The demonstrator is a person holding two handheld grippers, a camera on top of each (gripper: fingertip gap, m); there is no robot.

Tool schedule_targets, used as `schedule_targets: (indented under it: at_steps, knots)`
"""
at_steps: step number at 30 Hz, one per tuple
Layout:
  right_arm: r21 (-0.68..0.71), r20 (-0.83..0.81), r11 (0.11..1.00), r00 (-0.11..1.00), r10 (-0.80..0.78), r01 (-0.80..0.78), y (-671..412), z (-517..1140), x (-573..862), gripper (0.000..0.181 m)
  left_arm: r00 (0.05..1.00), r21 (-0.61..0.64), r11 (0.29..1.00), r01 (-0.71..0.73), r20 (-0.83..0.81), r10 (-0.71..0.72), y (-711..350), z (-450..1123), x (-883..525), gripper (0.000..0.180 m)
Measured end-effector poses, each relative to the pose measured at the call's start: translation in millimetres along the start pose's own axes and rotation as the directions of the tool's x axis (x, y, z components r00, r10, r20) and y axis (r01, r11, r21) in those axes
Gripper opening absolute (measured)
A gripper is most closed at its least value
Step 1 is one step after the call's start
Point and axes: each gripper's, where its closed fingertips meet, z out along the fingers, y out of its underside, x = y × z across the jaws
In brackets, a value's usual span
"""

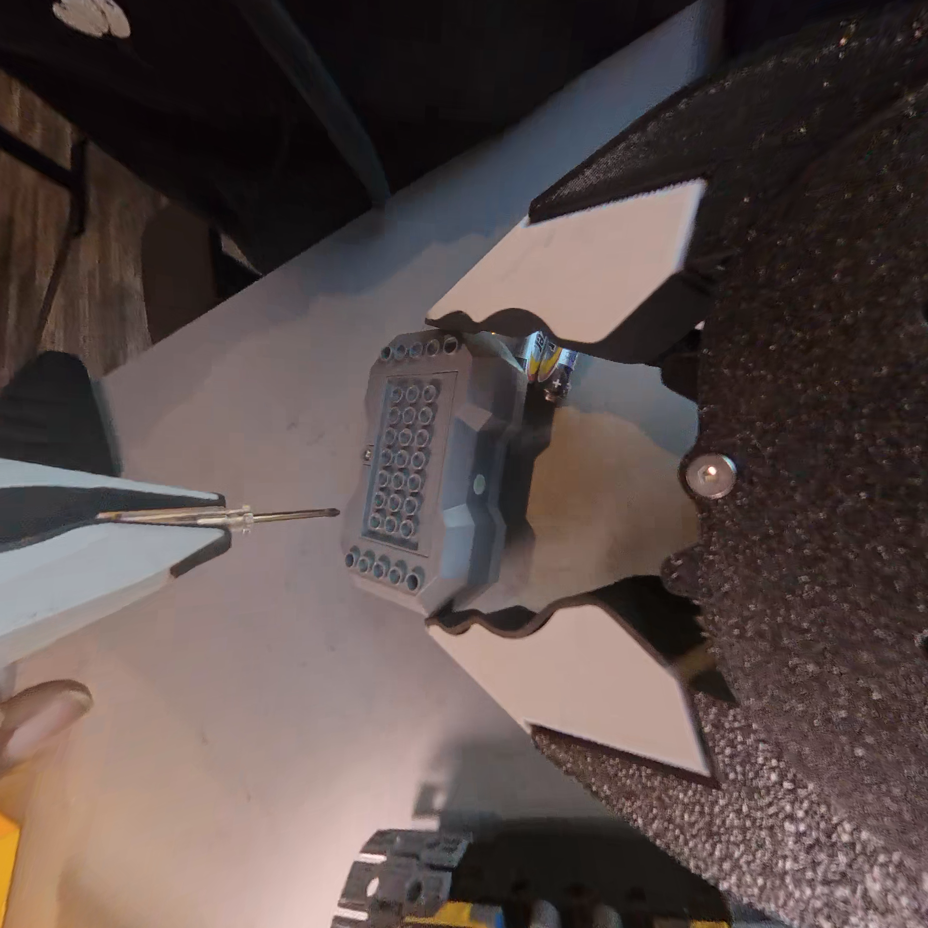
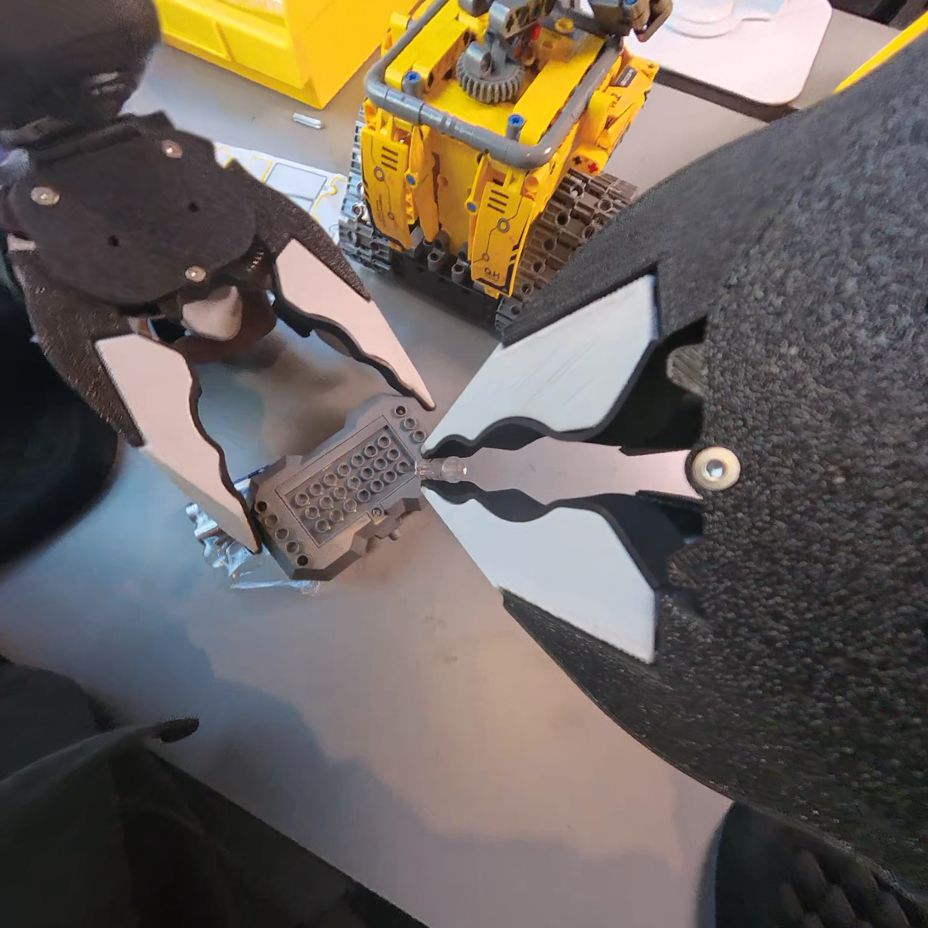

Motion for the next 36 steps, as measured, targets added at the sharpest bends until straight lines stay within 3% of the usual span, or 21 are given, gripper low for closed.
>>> schedule_targets:
  at_steps: [18, 33, 36]
  knots:
    - [-0.062, 0.179, 0.931, 0.921, -0.345, 0.36, -14.2, 19.2, -16.9, 0.008, 0.998, -0.021, 0.999, -0.025, -0.057, 0.024, 3.1, -5.1, -0.1, 0.108]
    - [-0.094, 0.297, 0.864, 0.843, -0.449, 0.494, -15.5, 25.8, -20.8, 0.008, 0.998, 0.004, 0.999, -0.033, -0.048, 0.033, 0.2, -3.9, 0.7, 0.106]
    - [-0.127, 0.265, 0.915, 0.902, -0.341, 0.383, -16.2, 26.7, -19.9, 0.007, 1.0, 0.008, 1.0, -0.019, -0.024, 0.019, 0.9, -4.4, 2.1, 0.106]
